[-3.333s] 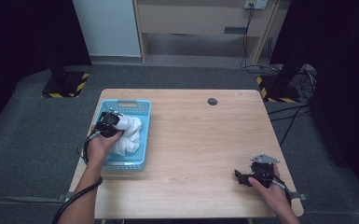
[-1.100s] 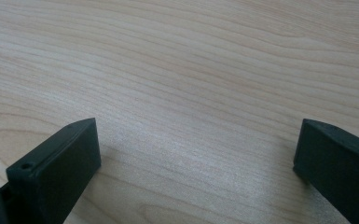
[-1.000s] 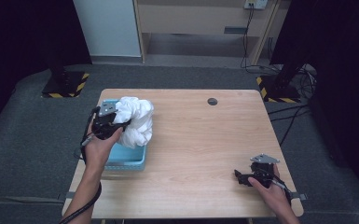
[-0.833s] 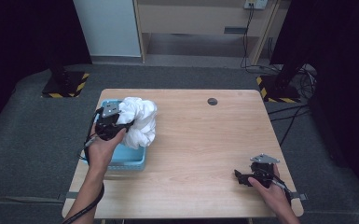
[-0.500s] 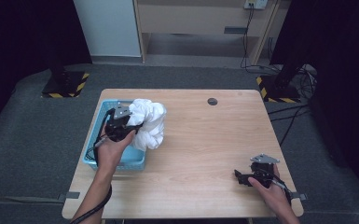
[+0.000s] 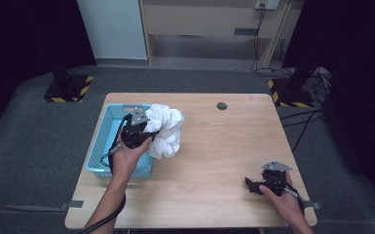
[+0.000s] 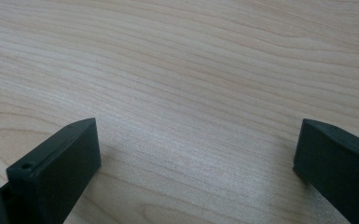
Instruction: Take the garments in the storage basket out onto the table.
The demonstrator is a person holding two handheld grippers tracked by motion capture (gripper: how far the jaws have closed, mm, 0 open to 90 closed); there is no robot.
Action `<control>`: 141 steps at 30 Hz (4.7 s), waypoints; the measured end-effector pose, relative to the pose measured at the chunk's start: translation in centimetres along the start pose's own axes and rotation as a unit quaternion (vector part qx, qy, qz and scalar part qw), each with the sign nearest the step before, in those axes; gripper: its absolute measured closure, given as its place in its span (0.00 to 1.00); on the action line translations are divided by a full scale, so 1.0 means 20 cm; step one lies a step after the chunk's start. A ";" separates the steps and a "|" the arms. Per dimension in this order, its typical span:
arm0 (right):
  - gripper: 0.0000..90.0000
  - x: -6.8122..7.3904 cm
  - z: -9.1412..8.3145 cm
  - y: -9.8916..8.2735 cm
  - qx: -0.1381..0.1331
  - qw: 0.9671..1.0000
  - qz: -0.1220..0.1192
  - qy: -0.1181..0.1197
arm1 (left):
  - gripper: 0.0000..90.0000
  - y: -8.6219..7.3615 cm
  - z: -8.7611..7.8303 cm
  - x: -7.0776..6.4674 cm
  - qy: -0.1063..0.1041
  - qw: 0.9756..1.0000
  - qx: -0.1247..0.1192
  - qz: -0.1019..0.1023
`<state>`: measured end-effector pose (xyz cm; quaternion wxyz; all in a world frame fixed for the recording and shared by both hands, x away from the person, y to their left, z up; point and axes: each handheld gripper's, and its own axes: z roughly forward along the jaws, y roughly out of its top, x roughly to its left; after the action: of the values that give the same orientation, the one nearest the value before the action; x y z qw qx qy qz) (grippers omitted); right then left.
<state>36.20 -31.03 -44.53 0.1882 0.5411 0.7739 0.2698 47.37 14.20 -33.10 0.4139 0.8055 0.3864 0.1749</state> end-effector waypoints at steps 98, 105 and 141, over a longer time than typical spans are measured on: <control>0.00 0.00 0.00 0.00 0.000 1.000 -0.003 0.003 | 0.76 0.12 0.39 -0.31 -0.050 0.998 0.032 0.035; 0.00 0.00 0.00 0.00 0.000 1.000 -0.003 0.004 | 0.76 0.10 0.45 -0.32 -0.047 0.997 0.052 0.037; 0.01 -0.01 0.00 0.00 -0.001 1.000 -0.005 0.006 | 0.76 0.04 0.68 -0.42 -0.048 0.994 0.093 0.025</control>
<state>36.15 -31.22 -44.53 0.1850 0.5350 0.7779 0.2728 50.51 0.33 -40.25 0.3510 0.8574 0.3601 0.1094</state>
